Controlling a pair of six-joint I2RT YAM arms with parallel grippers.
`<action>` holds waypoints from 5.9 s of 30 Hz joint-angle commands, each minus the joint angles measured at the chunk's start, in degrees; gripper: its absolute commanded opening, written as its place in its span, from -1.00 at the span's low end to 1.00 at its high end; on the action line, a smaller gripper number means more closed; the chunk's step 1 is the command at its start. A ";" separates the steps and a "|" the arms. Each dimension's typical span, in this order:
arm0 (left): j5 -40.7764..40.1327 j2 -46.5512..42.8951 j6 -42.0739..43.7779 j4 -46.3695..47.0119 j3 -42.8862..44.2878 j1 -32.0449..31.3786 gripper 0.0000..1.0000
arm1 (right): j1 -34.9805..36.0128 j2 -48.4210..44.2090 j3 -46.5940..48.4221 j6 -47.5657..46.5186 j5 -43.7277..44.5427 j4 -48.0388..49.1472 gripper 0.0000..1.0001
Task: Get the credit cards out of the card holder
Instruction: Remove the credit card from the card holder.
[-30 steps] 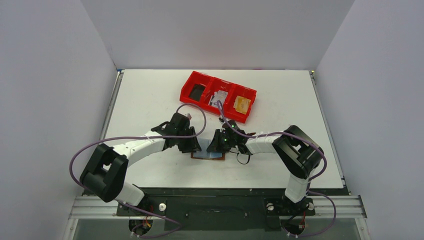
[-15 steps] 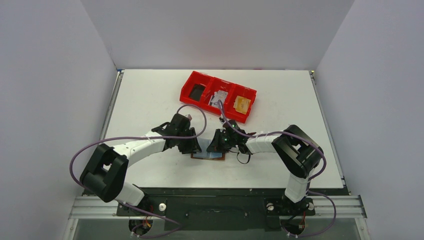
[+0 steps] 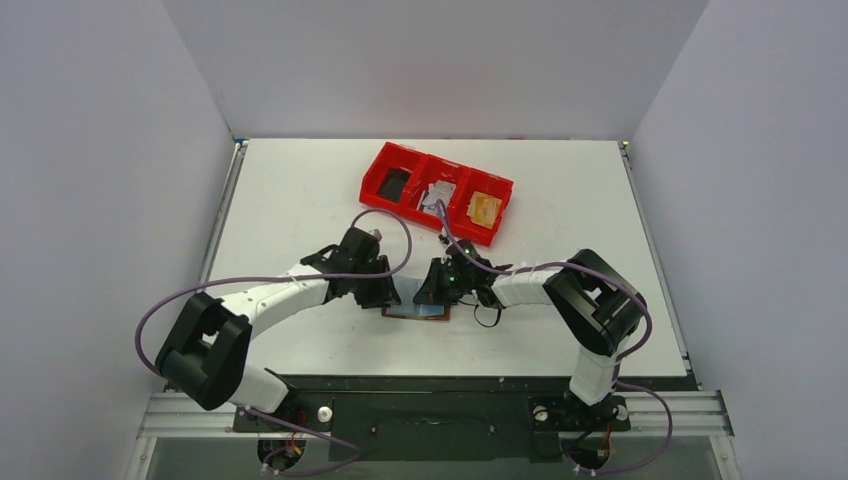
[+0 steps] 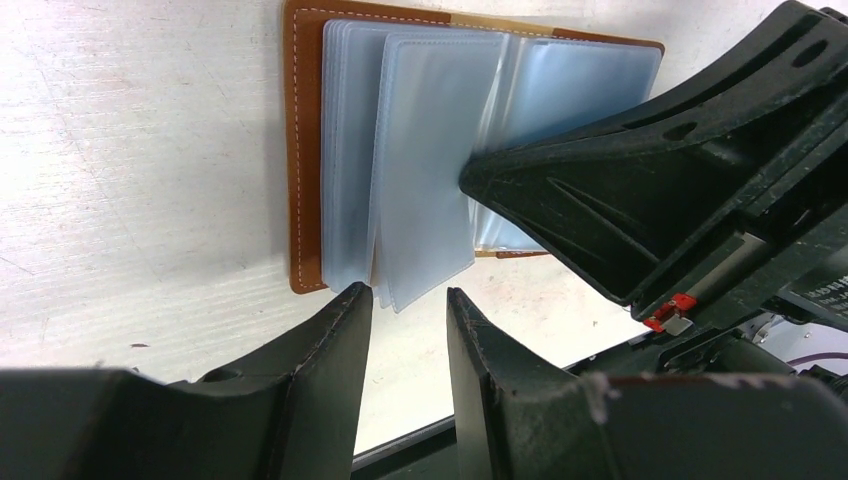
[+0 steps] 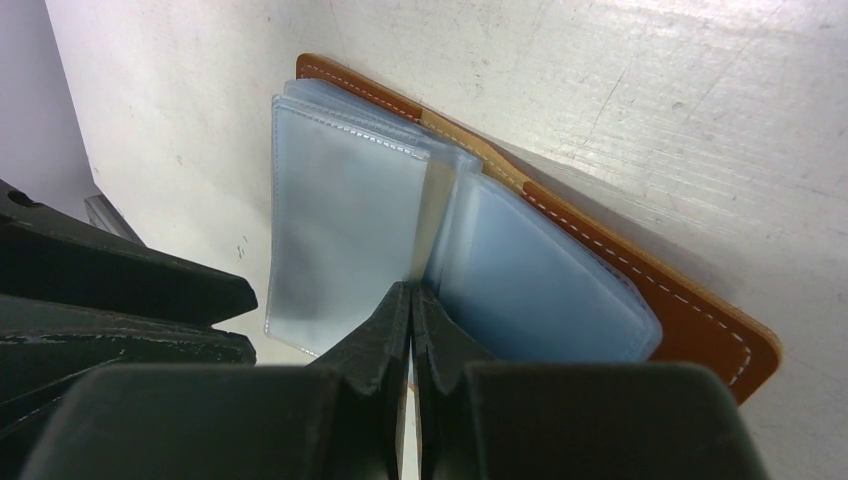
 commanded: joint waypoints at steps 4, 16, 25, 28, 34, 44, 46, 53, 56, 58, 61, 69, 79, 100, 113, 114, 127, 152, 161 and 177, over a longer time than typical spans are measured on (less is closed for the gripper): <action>0.09 -1.18 -0.41 0.46 0.58 -1.12 -0.37 | -0.39 4.97 -2.49 -2.49 7.52 -7.12 -1.00; -0.12 1.07 -0.88 1.81 0.81 -2.25 -0.37 | -0.36 4.82 -2.65 -2.50 7.62 -7.12 -1.00; -0.43 3.35 -0.80 3.42 1.30 -2.65 -0.37 | -0.44 4.76 -2.65 -2.58 7.62 -7.12 -1.00; -0.47 4.24 -0.80 4.27 1.58 -2.64 -0.37 | -0.37 4.78 -2.66 -2.59 7.50 -7.12 -1.00; -0.97 7.24 -0.76 5.66 2.68 -2.71 -0.37 | -0.37 4.78 -2.65 -2.72 7.47 -7.19 -1.00; -1.06 10.85 -1.15 8.02 3.87 -2.90 -0.47 | -0.41 4.65 -2.39 -3.11 7.38 -7.56 -1.00; -1.17 11.43 -1.15 8.24 4.00 -2.91 -0.55 | -0.40 4.62 -2.28 -3.19 7.35 -7.56 -1.00; -1.44 12.24 -1.24 8.33 4.32 -3.03 -0.98 | -0.51 2.54 -2.04 -3.22 6.94 -7.10 -1.00; -1.68 11.89 -1.16 8.07 4.31 -3.15 -1.00 | -0.69 0.65 -1.43 -2.88 6.56 -6.93 -0.91; -1.97 11.41 -1.07 7.80 4.34 -3.32 -1.00 | -0.91 -1.24 -0.87 -2.68 5.93 -7.06 -0.73; -2.68 10.60 -0.91 7.43 4.40 -3.71 -1.00 | -1.72 -5.40 0.11 -2.52 5.33 -8.16 -0.48; -3.70 9.28 -0.05 6.81 5.62 -4.90 -1.00 | -4.70 -14.78 2.26 -4.94 8.47 -17.87 -0.29; -4.72 10.40 0.16 6.49 8.19 -7.10 -1.00 | -4.62 -14.65 0.08 -7.19 12.35 -21.83 -0.47; -1.54 13.98 3.33 8.80 11.52 -11.90 -0.56 | -3.64 -4.67 0.41 -6.61 13.96 -16.53 -1.00; -1.13 11.93 4.32 11.63 12.61 -12.48 -0.06 | -3.87 -2.92 1.73 -6.64 12.14 -14.49 -1.00; -1.01 11.74 4.35 11.72 12.60 -12.49 -0.05 | -3.83 -2.94 1.68 -6.57 12.21 -14.50 -1.00; 1.75 4.02 4.74 12.58 12.89 -12.28 0.07 | -4.16 -3.77 1.45 -6.05 12.16 -14.55 -1.00; -2.22 -4.66 0.91 5.39 1.30 -0.26 -0.06 | -5.66 -19.86 7.38 -5.86 19.05 -28.82 -0.21; -1.17 -2.62 1.05 6.64 -0.22 1.27 -0.24 | 1.71 -14.84 11.42 -3.09 13.60 -26.04 -0.37; 0.97 -0.27 0.86 9.79 -3.18 2.45 -0.66 | 3.90 -2.61 12.14 3.41 5.95 -16.61 -0.73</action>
